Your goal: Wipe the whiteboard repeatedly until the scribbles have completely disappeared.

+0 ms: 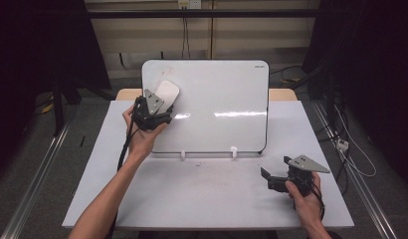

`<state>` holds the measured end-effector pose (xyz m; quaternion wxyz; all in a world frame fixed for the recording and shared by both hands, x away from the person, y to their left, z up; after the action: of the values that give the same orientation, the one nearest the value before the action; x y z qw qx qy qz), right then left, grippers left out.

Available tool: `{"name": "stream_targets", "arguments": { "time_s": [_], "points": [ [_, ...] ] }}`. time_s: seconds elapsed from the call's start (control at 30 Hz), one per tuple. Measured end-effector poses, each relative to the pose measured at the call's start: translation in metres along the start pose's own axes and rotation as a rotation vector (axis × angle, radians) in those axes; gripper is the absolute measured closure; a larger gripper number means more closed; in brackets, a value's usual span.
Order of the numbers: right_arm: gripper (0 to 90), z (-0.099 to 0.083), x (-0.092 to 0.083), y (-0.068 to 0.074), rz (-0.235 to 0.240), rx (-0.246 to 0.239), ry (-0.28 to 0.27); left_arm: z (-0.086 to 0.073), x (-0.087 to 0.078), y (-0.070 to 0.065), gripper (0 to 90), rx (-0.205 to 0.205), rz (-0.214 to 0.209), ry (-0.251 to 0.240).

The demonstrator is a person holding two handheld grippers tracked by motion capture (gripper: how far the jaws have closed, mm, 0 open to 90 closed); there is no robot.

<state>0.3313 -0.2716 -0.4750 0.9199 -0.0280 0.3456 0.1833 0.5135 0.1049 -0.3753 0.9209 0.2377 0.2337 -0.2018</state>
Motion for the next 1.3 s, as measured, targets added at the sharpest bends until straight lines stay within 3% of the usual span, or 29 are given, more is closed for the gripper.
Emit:
{"name": "stream_targets", "arguments": {
  "time_s": [0.23,0.33,0.43,0.47,0.53,0.7,0.87,0.9,1.0,1.13,1.3],
  "points": [
    [4.6,0.000,-0.001,-0.001,0.001,0.002,-0.004,0.025,0.003,0.018,31.1,0.016,0.019,0.020],
    [4.6,0.000,0.000,-0.001,0.002,-0.001,-0.002,0.037,0.004,0.025,31.1,0.002,0.023,0.016],
    [4.6,0.000,0.000,-0.001,0.001,-0.001,-0.001,0.041,0.005,0.029,31.1,-0.015,0.026,0.012],
    [4.6,0.000,0.000,-0.001,0.003,-0.002,-0.002,0.040,0.005,0.029,31.1,-0.002,0.037,0.016],
    [4.6,-0.001,0.000,-0.001,0.002,-0.002,-0.001,0.040,0.006,0.027,31.2,-0.019,0.038,0.002],
    [4.6,0.000,0.000,-0.001,0.001,0.000,-0.001,0.033,0.007,0.014,31.2,0.050,0.018,0.047],
    [4.6,0.000,0.000,0.001,0.000,-0.004,0.000,0.024,0.007,-0.013,31.2,0.094,-0.013,0.043],
    [4.6,0.000,0.001,0.001,0.001,-0.004,0.001,0.024,0.007,-0.015,31.2,0.107,0.002,0.046],
    [4.6,0.001,0.002,0.001,0.002,-0.007,0.001,0.027,0.009,-0.013,31.1,0.108,-0.019,0.059],
    [4.6,0.001,0.002,0.001,0.003,-0.003,0.003,0.036,0.009,-0.010,31.2,0.128,-0.009,0.059],
    [4.6,0.000,0.001,0.000,0.000,-0.005,-0.001,0.050,0.012,-0.007,31.1,0.125,-0.006,0.061]
  ]
}}
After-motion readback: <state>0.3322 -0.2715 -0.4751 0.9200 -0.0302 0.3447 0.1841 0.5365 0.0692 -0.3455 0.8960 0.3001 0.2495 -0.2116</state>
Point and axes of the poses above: each handheld gripper's, and its own axes: x roughly forward along the jaws, z roughly out of its top, y roughly to its left, the point moved 5 cm from there along x, roughly forward along the jaws, and after that the axes turned 12 degrees about y, right-handed, at the moved point
